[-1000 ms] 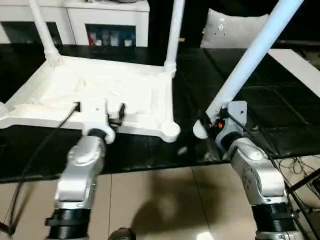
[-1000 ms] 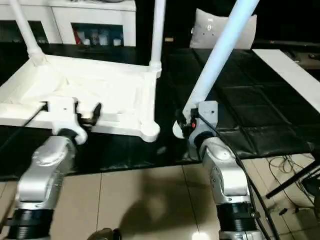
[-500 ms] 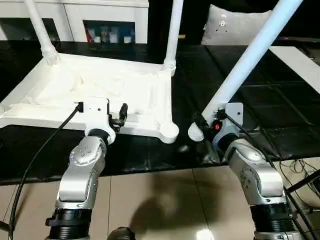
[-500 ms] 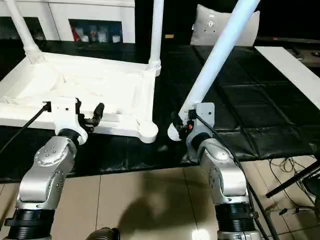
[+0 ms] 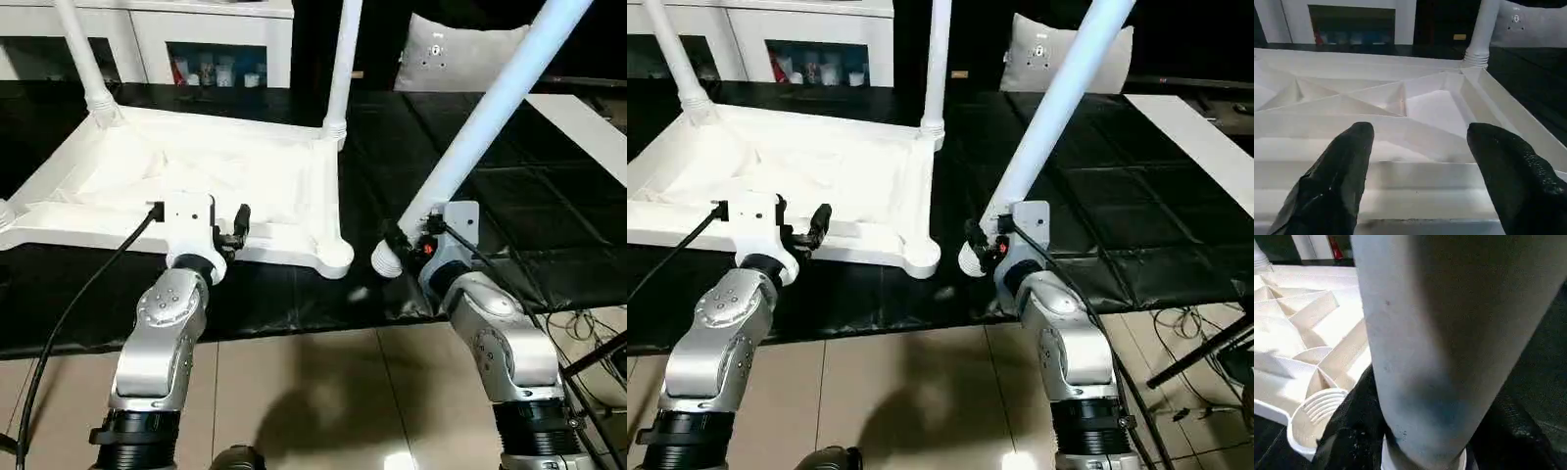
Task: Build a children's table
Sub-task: Move to table
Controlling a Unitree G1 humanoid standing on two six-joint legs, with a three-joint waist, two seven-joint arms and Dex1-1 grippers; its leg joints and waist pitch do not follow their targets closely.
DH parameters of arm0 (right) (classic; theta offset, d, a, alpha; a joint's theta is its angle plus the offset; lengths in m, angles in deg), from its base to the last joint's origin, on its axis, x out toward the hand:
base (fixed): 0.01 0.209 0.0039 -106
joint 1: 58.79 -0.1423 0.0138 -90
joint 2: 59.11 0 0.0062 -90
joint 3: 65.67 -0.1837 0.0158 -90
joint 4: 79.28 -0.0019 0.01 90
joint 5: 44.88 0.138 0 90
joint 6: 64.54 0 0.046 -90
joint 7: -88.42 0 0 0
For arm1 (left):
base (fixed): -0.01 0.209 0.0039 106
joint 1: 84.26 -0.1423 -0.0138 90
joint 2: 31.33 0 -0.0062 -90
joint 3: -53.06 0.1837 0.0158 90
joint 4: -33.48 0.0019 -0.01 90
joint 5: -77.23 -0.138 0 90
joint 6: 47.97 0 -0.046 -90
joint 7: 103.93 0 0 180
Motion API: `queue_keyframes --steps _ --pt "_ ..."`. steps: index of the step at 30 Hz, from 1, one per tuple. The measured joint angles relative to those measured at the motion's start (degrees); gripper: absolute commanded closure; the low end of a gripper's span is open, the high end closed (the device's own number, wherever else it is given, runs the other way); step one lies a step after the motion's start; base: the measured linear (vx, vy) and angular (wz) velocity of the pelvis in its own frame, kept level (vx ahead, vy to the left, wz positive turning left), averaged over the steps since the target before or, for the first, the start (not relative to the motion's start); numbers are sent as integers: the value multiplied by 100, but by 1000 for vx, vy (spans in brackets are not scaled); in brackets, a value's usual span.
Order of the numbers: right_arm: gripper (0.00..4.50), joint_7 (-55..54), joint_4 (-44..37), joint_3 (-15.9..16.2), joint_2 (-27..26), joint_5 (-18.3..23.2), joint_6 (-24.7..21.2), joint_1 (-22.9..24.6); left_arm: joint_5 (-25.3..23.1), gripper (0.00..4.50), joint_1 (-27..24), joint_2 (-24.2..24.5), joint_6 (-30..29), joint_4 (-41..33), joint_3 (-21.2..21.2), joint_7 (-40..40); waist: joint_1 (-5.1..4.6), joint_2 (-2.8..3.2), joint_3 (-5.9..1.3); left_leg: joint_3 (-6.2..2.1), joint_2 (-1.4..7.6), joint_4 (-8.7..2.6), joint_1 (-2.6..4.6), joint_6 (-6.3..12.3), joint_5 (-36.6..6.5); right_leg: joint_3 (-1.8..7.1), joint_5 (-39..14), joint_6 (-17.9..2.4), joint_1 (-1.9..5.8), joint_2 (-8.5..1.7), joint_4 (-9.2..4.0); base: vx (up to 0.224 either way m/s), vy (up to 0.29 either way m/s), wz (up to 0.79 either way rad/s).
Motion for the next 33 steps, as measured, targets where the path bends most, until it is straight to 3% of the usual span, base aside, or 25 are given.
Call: queue_keyframes --steps 7,17,19,20,21,24,25,26,27,28,29,30,31,32,33 --pt "263 98 -3 28 33 16 -61 0 -14 98 -9 -2 -1 0 -1 -7 39 0 0 4 1 3 0 2 3 2 1 2 0 0 0 0 0 0" --pt "263 379 -47 328 82 -52 18 1 -25 98 -12 2 1 -5 -13 1 65 -5 -2 9 4 12 -2 5 5 6 6 9 2 0 0 0 0 0" --pt "263 418 -124 408 98 -93 19 2 -16 98 -9 -1 4 -33 -7 8 37 -3 -5 -74 -23 14 -56 52 34 -90 7 7 20 -18 -10 0 0 0" --pt "263 437 -140 410 135 -114 25 2 -8 98 -5 -4 4 -55 3 17 -35 4 -9 -205 -67 13 -120 87 78 -214 3 1 36 -40 -28 -8 -15 40" --pt "263 442 -140 410 165 -122 25 1 -7 98 -12 -3 3 -56 -2 19 -70 1 -8 -276 -93 12 -148 121 104 -290 -6 -16 47 -60 -26 -8 -15 40" --pt "263 443 -137 405 193 -144 25 15 -4 98 -19 7 3 -56 -15 23 -133 10 1 -469 -204 3 -159 115 101 -445 -60 -8 158 -122 -32 -18 -12 40" --pt "263 445 -137 405 193 -149 25 49 -3 98 -23 6 1 -57 -18 24 -133 13 7 -506 -222 -1 -153 80 76 -507 -89 39 229 -150 -59 -34 -7 32" --pt "263 455 -136 411 193 -169 25 70 1 98 -27 -3 -1 -63 -10 31 -124 11 26 -510 -207 121 -123 7 -147 -616 -102 61 343 -206 -112 -14 11 35" --pt "263 459 -134 411 202 -175 27 75 4 98 -29 -14 0 -67 -1 39 -142 29 48 -508 -164 349 -105 -15 -327 -720 -110 73 443 -250 -151 -14 11 35" --pt "263 457 -126 404 176 -170 25 69 6 98 -70 -7 -1 -86 -11 43 -176 66 105 -514 -23 875 4 -67 -535 -832 -128 105 574 -303 -183 -6 77 11" --pt "263 484 -165 393 105 -95 41 55 5 98 -143 6 -5 -108 -68 42 -253 161 106 -582 155 848 286 -240 -773 -939 -158 156 756 -301 -198 94 138 -9" --pt "263 499 -204 392 23 -67 103 44 7 98 -91 22 -10 -116 -74 43 -334 186 136 -514 196 848 328 -142 -853 -943 -223 174 750 -298 -156 94 138 -9" --pt "263 534 -201 469 -29 -44 112 39 9 98 -92 50 -11 -124 -96 44 -405 73 114 -480 105 773 366 -126 -861 -662 -376 -38 634 -228 -2 134 122 -11" --pt "263 595 -209 547 -50 -29 126 47 8 98 -98 87 -23 -114 -128 43 -476 7 86 -485 2 679 433 -113 -861 -392 -474 -192 521 -130 161 88 78 -11" --pt "263 604 -212 560 -42 -29 137 39 8 98 -103 85 -26 -115 -129 43 -528 -25 64 -488 -44 615 489 -77 -851 -266 -475 -193 437 -64 317 88 78 -11"
